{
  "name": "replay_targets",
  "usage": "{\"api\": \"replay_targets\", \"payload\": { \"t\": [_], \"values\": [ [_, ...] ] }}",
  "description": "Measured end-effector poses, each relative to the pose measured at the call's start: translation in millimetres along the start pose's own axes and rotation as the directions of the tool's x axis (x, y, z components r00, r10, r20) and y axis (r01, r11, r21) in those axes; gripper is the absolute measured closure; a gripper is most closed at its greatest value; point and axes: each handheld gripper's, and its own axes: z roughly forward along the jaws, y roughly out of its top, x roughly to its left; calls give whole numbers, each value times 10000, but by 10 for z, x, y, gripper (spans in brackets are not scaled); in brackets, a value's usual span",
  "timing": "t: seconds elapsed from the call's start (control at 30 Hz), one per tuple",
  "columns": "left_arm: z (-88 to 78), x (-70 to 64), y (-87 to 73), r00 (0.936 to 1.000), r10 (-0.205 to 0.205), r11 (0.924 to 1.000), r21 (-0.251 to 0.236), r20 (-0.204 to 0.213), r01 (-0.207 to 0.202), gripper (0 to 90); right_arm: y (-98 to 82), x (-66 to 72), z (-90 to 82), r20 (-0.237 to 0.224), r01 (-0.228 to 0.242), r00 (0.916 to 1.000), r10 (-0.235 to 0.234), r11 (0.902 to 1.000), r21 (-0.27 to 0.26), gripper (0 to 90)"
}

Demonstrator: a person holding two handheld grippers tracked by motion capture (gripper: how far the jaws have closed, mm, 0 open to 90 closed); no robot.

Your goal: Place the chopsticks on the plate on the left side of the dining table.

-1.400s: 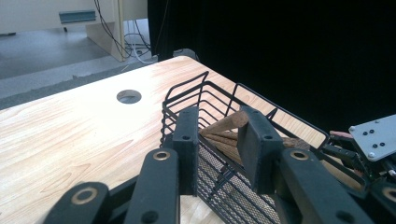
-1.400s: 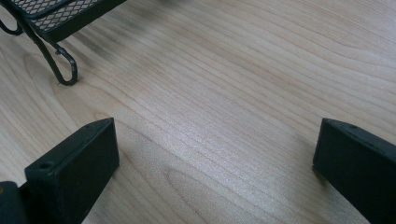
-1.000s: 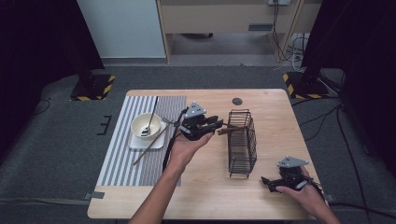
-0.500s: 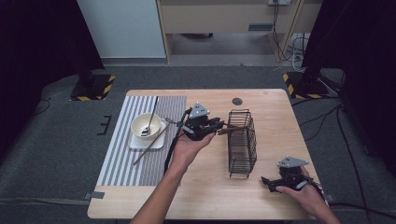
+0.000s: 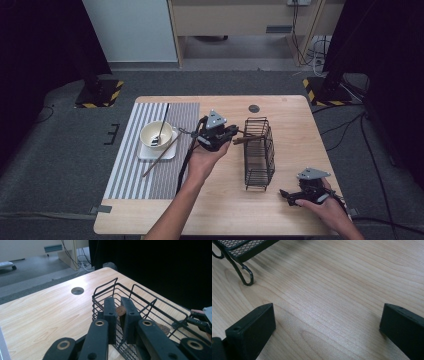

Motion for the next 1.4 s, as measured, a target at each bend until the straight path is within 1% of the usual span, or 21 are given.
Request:
{"api": "replay_targets", "payload": {
  "t": [0.13, 0.37, 0.43, 0.47, 0.53, 0.67, 0.83, 0.87, 0.9, 0.93, 0.97, 1.17, 1.23, 1.4],
  "values": [
    [-44, 10, 9, 9999, -142, 9995, -275, -29, 141, 832, 0, -1, 0, 1, 13, 10000, -13, 10000, -3, 2],
    [-114, 54, -7, 9997, -240, 9986, -475, 10, 240, 832, 0, 0, 0, 1, 3, 10000, -3, 10000, 1, 2],
    [-141, 66, -19, 9993, -373, 9969, -685, 96, 378, 832, 0, 0, 0, 1, 1, 10000, -1, 10000, 0, 2],
    [-141, 66, -19, 9993, -373, 9969, -685, 96, 378, 832, 0, 0, 0, 2, 1, 10000, -1, 10000, -1, 2],
    [-176, 81, -41, 9988, -464, 9953, -849, 130, 474, 832, 0, 0, 0, 2, 3, 10000, -3, 10000, -2, 2],
    [-204, 103, -72, 9986, -509, 9940, -958, 123, 518, 832, 0, 0, 0, 3, 4, 10000, -4, 10000, -2, 2],
    [-285, 180, -118, 9946, -939, 9840, -1478, 440, 994, 832, 0, -1, 0, 4, 18, 10000, -18, 10000, -5, 2],
    [-285, 180, -118, 9946, -939, 9840, -1478, 440, 994, 832, 0, -1, 0, 6, 13, 10000, -13, 10000, -2, 2],
    [-313, 207, -128, 9932, -1018, 9811, -1596, 557, 1095, 832, 0, 0, 0, 5, 9, 10000, -9, 10000, -3, 2],
    [-313, 207, -128, 9932, -1018, 9811, -1596, 557, 1095, 832, 0, 0, 0, 5, 9, 10000, -9, 10000, -3, 2],
    [-335, 225, -136, 9923, -1060, 9784, -1715, 643, 1156, 832, -1, -2, 1, 9, 30, 10000, -30, 10000, -12, 2],
    [-393, 278, -145, 9878, -1244, 9704, -1962, 939, 1408, 832, -1, -2, 1, 11, 36, 10000, -36, 10000, -14, 2],
    [-402, 286, -147, 9866, -1312, 9694, -1957, 966, 1480, 832, -1, 0, 0, 16, 13, 10000, -13, 10000, -1, 2],
    [-447, 323, -156, 9814, -1514, 9593, -2218, 1178, 1747, 832, -1, 0, 0, 15, 11, 10000, -11, 10000, -6, 2]
  ]
}}
